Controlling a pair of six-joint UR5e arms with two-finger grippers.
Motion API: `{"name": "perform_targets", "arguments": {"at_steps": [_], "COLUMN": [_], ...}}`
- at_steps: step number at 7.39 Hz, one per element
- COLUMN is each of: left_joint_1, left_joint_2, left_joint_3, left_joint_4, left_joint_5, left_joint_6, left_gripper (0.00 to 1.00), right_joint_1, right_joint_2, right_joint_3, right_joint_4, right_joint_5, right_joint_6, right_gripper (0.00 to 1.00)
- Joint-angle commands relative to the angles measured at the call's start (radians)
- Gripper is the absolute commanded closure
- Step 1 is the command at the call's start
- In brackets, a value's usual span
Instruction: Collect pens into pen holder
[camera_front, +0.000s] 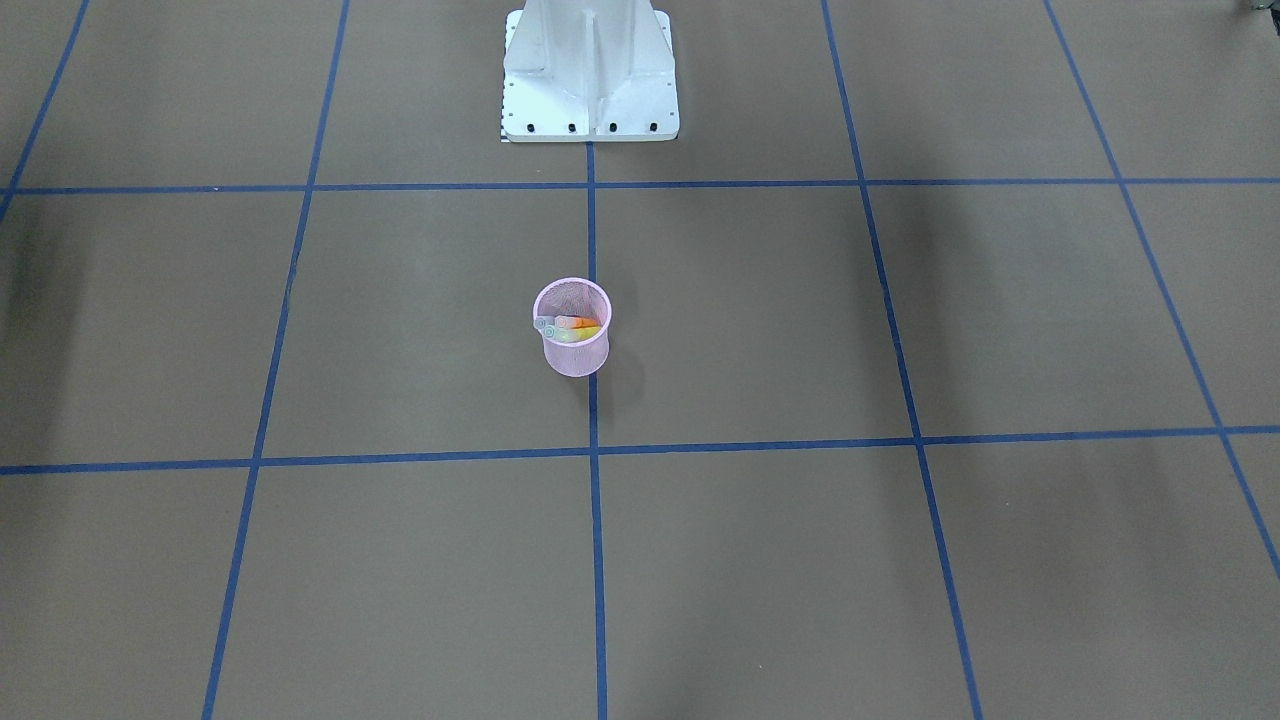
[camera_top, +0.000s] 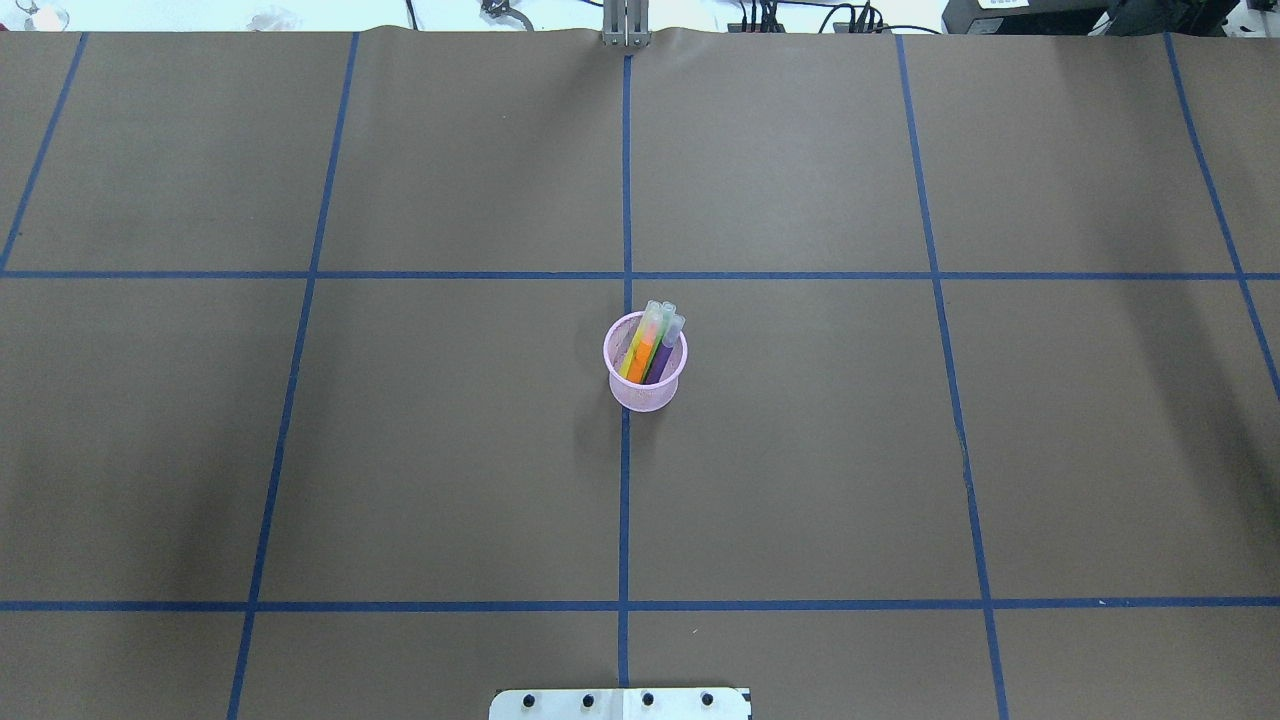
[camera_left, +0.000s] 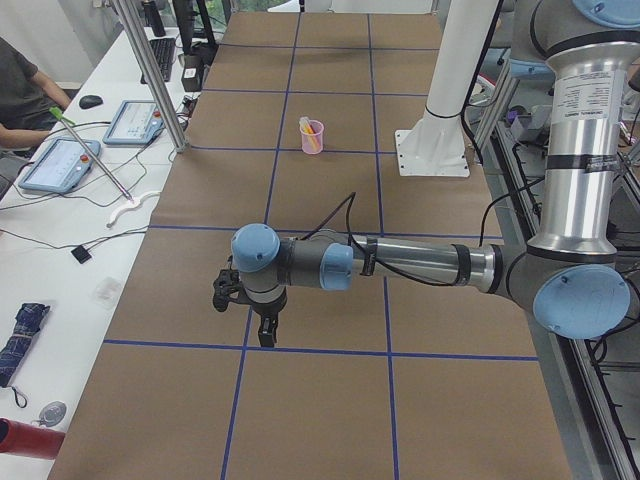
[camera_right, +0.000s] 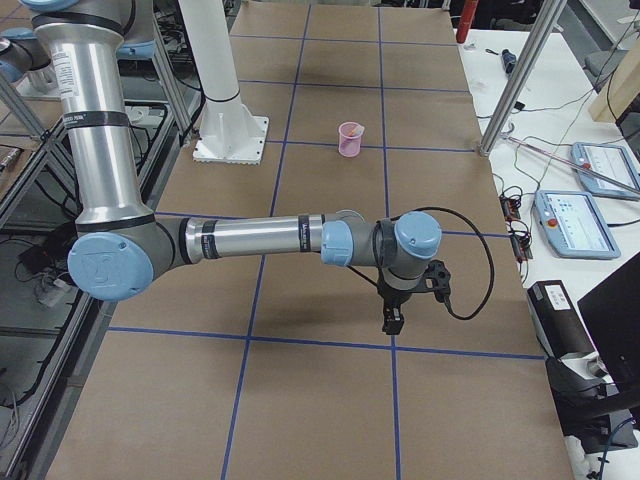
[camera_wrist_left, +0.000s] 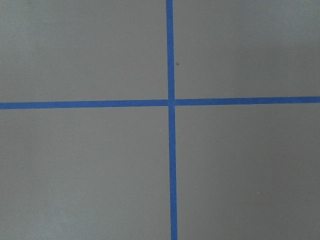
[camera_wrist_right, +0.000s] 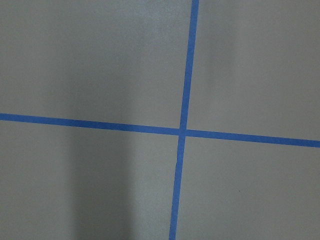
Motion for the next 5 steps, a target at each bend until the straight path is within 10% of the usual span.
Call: {"name": "perform_targets", "arguments": {"at_steps": [1,5], "left_joint_1": [0.0,0.002], "left_joint_2": [0.0,-0.008], "left_joint_3": [0.001,-0.002], "left_joint_4": [-0.003,-0.001], "left_joint_5": [0.002,0.008], "left_joint_6": [0.005,0.006], "left_gripper": [0.0,0.0], "right_joint_1": [0.0,0.0], "right_joint_2": [-0.002,0.0], "right_joint_3": [0.002,-0.001], "right_joint_4": [-0.002,0.0], "right_joint_5": [0.002,0.002], "right_joint_6": [0.0,0.0], "right_gripper": [0.0,0.0]}}
